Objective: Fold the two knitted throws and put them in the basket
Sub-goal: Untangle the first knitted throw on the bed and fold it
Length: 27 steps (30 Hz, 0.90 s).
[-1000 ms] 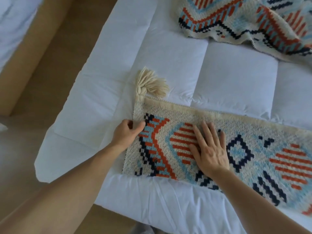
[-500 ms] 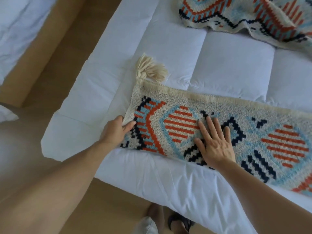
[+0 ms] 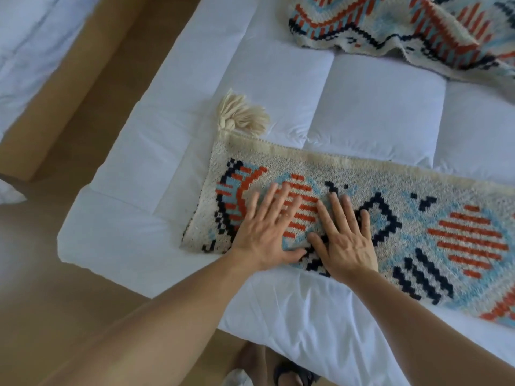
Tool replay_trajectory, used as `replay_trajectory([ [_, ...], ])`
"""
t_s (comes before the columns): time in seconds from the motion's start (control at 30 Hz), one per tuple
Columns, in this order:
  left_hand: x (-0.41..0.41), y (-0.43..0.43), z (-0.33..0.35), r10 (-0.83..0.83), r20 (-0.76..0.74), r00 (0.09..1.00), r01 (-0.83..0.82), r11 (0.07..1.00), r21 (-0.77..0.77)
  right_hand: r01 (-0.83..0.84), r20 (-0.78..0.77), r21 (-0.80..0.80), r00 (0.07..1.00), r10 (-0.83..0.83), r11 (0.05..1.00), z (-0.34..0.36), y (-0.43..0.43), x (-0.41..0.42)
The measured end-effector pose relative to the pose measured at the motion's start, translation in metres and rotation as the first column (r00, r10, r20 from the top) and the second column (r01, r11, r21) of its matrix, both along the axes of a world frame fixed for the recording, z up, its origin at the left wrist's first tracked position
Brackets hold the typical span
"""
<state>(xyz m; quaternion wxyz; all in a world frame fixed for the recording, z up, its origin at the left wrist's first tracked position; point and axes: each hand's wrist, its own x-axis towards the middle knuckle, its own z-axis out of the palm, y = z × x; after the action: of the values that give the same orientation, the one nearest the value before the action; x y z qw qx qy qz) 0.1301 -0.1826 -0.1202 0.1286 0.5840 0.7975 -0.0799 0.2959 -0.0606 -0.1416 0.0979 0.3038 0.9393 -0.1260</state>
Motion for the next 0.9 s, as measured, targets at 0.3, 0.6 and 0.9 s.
replay_trajectory([
  [0.3, -0.045, -0.053, -0.011, 0.066, 0.011, 0.998, -0.064, 0.990, -0.129, -0.009, 0.058, -0.016, 0.998, 0.010, 1.000, -0.003, 0.000, -0.001],
  [0.6, -0.096, 0.006, 0.007, 0.090, 0.007, 0.996, -0.090, 0.995, 0.035, -0.013, -0.003, 0.000, 1.000, 0.013, 1.000, 0.023, 0.020, -0.078],
  [0.9, -0.165, 0.009, -0.020, 0.201, 0.137, 0.970, -0.207, 0.978, 0.030, 0.114, 0.160, 0.008, 0.981, -0.113, 0.993, 0.004, 0.038, -0.105],
])
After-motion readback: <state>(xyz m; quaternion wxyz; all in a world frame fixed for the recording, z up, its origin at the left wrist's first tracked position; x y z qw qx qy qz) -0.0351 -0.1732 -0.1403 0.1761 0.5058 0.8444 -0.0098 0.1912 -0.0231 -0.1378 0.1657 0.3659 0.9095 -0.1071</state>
